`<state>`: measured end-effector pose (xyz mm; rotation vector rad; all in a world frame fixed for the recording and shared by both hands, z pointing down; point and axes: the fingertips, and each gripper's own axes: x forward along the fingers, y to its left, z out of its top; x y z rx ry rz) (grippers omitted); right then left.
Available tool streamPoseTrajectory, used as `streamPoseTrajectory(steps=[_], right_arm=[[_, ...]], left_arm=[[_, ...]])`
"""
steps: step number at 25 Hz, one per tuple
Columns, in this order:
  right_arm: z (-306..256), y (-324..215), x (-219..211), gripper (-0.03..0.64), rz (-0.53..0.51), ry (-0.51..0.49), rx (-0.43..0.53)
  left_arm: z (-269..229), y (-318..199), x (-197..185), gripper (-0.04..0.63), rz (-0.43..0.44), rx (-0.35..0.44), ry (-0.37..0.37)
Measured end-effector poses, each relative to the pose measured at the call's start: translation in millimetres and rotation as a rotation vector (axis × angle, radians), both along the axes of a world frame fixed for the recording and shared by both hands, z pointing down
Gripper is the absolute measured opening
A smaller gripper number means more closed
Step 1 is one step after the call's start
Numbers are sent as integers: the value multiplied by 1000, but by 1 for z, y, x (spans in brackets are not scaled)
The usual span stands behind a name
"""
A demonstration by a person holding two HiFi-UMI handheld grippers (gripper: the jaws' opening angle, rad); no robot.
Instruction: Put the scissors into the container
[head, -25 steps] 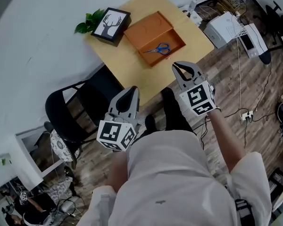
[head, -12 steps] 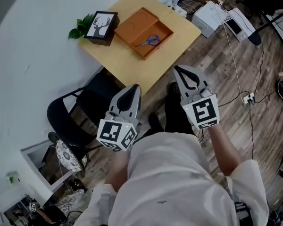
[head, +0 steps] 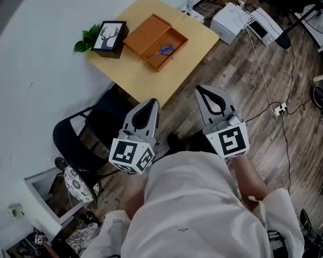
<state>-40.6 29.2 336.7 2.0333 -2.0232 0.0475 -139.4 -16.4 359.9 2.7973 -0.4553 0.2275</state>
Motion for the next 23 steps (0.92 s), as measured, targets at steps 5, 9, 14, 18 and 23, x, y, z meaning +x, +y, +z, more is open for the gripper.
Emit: streamPoseTrajectory(steps=[5,9,14,18,23], right_arm=[[1,13,-3,-3,-18,-92,9],[3,17,-2,-3,-31,-106,1],[5,17,-3,-3,-43,-110,-7],[5,19,-8,-3,-60,-112,-10],[6,18,-6,-3,-60,-135,-1]], left_arm=[[-3,7,6,8,6,1,9],[-2,11,10,8,11,-4,10],[1,10,12,8,13,-8,3],[3,12,11,8,15,-11,-4],[8,12,15,8,27,-13,-10]])
